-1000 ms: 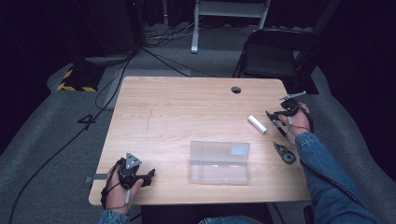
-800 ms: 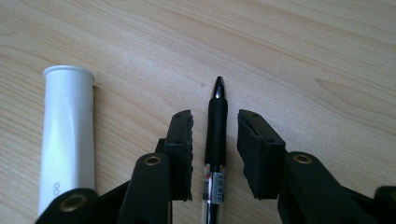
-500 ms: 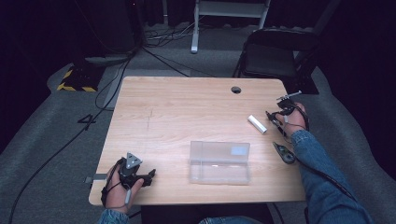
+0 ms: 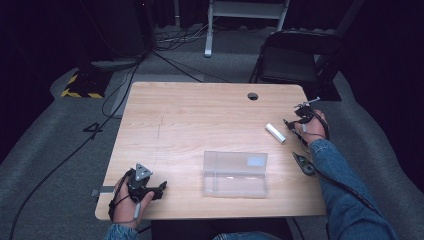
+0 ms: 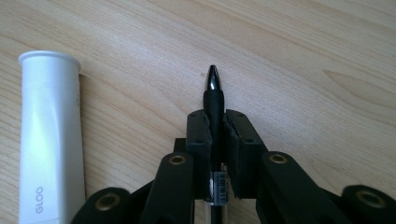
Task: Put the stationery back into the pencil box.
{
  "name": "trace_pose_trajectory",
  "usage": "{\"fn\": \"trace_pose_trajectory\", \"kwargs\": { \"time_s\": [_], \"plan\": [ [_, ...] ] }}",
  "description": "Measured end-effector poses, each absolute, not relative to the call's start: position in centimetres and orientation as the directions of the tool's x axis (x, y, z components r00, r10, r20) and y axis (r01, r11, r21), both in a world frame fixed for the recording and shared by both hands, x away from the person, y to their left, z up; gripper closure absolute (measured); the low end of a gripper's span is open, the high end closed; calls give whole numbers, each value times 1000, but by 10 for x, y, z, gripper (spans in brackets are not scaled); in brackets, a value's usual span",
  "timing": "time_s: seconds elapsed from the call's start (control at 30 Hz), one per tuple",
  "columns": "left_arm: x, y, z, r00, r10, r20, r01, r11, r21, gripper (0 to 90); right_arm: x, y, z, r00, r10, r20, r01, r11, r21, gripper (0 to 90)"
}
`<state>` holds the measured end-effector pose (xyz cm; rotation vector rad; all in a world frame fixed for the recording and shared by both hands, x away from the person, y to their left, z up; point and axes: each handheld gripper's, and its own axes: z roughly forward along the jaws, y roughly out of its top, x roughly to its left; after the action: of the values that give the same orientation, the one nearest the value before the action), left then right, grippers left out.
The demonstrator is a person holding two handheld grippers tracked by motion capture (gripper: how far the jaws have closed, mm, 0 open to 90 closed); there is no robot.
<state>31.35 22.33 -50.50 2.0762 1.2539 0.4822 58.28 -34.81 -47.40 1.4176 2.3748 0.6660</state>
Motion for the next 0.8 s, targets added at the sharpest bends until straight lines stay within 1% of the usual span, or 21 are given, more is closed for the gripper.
{"fn": "trace_pose_trajectory", "kwargs": {
  "time_s": [0.1,0.37,0.47,0.8],
  "plan": [
    [314,223,-505,475,880,-22,638,-327,697,167,583,-347,-472,-468,883,-16,752,408,518,808],
    [314,223,-505,477,879,-25,638,-326,697,166,578,-346,-455,-477,879,-5,731,400,553,808],
    [315,222,-505,484,875,-24,636,-333,696,161,572,-344,-438,-496,868,-6,699,404,591,808],
    [320,219,-505,503,864,-20,632,-352,691,148,550,-336,-400,-540,842,-12,629,413,659,807]
  ]
}}
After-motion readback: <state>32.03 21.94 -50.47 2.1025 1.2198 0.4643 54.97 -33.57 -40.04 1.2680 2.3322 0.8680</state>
